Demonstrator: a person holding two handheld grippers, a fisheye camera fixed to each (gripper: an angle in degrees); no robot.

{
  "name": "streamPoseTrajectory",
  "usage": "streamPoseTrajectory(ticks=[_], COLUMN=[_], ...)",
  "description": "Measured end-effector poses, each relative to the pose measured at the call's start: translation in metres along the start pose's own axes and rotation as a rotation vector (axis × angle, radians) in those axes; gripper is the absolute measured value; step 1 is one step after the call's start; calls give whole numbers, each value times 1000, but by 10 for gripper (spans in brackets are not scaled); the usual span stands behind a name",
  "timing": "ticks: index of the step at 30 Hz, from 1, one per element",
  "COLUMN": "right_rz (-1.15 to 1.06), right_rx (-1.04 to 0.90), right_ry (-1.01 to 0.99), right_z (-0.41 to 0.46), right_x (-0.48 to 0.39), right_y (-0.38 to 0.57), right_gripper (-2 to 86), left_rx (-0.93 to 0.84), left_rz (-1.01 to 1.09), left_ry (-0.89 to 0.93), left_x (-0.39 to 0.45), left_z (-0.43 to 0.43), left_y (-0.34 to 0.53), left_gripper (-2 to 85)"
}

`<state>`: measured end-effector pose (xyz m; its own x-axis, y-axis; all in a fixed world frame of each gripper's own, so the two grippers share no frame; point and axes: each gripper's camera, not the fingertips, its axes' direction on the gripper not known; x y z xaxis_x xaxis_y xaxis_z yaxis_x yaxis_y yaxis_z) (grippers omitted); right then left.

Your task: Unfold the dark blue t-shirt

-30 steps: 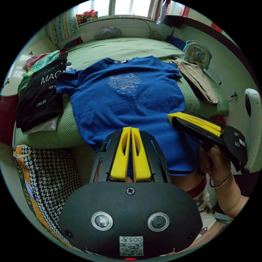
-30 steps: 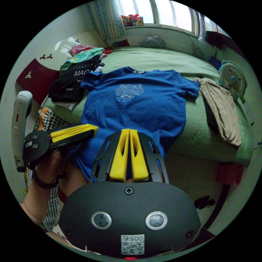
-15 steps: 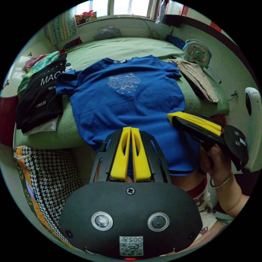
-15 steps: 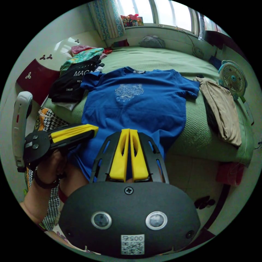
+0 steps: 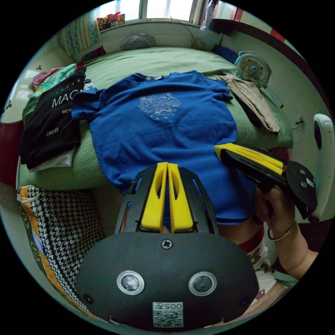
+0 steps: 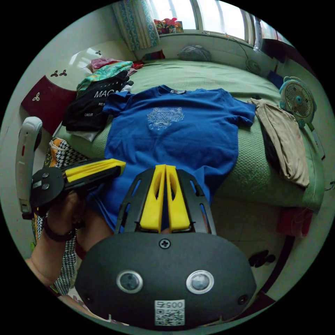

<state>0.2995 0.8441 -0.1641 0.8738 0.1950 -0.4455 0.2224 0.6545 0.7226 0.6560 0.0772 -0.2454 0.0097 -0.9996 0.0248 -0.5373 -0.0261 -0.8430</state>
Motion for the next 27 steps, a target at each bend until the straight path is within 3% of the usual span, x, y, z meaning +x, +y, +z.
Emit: streamPoseTrajectory(ticks=[27], right_rz=[8], right_rx=[-8], right_ry=[-21], right_z=[-6], right_x=[6], right_y=[-1], right_gripper=[-13], left_rx=[-14], left_rz=[-3], left_ry=[10], left_x=[-4], left_z=[3], left_y=[-16], left_gripper=[-5])
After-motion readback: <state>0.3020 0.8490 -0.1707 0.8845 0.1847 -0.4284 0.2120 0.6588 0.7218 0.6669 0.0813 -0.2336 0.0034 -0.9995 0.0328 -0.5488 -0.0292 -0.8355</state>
